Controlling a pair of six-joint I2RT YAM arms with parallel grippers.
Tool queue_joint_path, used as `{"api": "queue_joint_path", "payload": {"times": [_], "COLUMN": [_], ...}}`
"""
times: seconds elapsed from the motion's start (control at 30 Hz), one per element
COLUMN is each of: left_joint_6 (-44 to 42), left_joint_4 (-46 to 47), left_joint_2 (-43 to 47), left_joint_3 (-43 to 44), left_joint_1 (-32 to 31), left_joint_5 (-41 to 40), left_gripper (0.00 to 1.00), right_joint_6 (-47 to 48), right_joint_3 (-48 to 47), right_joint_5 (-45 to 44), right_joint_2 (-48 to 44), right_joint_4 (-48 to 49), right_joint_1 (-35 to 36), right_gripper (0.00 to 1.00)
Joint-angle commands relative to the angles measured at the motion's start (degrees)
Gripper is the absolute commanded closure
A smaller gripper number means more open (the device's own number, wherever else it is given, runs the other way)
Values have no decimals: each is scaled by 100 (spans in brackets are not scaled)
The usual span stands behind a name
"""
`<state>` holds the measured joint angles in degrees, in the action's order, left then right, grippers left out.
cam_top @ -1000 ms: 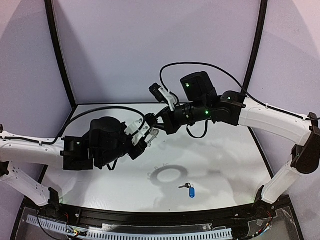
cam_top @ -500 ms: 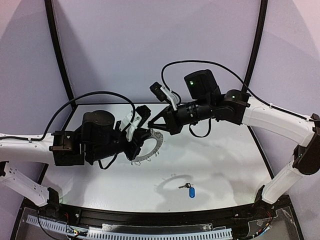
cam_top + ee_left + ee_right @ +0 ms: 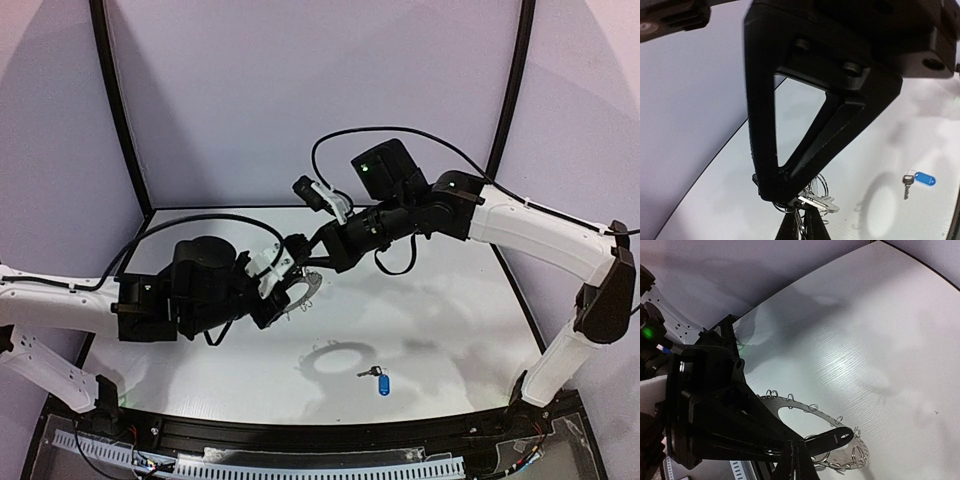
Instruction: Put the keys on the keyring
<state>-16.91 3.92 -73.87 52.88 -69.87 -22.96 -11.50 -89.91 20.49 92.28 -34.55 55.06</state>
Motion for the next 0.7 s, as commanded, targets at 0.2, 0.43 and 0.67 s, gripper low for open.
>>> {"api": "queue_joint_path", "payload": {"times": [0.2,0.43,0.67], "left_joint_6": [-357,96,535], "left_joint_4": [734,515,239], "left_joint_2": [-55,-156,-471], "left_joint_3": [291,372,821], "left_joint_1": [-124,-124,-124], "left_joint_5": [-9,-300,-887], "left_gripper": [66,48,57], "right_joint_6": [828,1081,952], "right_joint_3": [518,439,457], "right_joint_5": [-372,-363,-747], "right_joint_2": [-528,-702,-757], "right_joint_4": [686,708,696], "right_joint_1": [-213,-155,-140], "right_gripper": [100,100,100]}}
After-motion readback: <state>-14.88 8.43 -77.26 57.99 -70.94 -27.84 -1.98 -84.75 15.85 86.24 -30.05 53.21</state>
